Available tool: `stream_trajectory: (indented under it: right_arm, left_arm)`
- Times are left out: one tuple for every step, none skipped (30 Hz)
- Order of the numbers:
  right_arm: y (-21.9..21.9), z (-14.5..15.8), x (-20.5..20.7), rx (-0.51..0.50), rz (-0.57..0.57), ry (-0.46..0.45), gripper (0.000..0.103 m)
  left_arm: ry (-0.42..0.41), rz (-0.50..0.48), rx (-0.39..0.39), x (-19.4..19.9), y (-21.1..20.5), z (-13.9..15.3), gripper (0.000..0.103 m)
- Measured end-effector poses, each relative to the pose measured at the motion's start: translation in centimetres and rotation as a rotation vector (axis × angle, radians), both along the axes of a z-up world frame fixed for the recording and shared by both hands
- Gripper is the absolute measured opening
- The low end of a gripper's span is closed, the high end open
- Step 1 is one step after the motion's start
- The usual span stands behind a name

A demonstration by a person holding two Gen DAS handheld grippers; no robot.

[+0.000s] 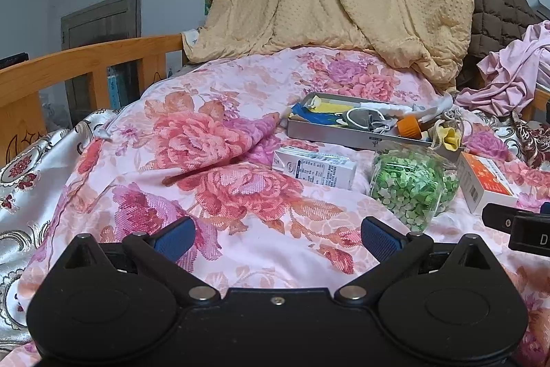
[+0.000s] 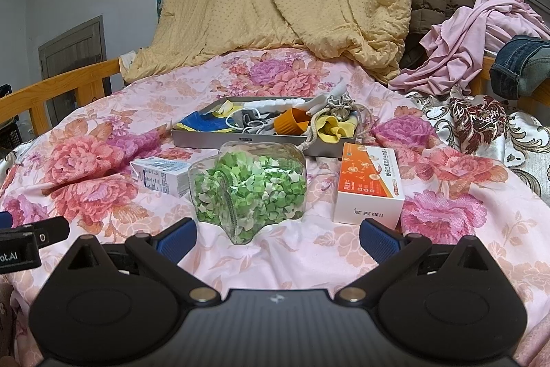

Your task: Organize soft objects

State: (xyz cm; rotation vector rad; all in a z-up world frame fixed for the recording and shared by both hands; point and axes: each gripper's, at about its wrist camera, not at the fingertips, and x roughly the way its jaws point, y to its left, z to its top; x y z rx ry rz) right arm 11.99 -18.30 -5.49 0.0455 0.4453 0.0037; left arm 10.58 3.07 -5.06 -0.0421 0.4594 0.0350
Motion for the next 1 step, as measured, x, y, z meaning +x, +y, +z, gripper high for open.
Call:
stream_trajectory:
  right_arm:
    - [0.05,-0.04,0.0,0.0,0.0,0.001,0.103]
  left_arm:
    - [-0.001,0.0,0.002,-0.03,-0.02,-0.01,0.102]
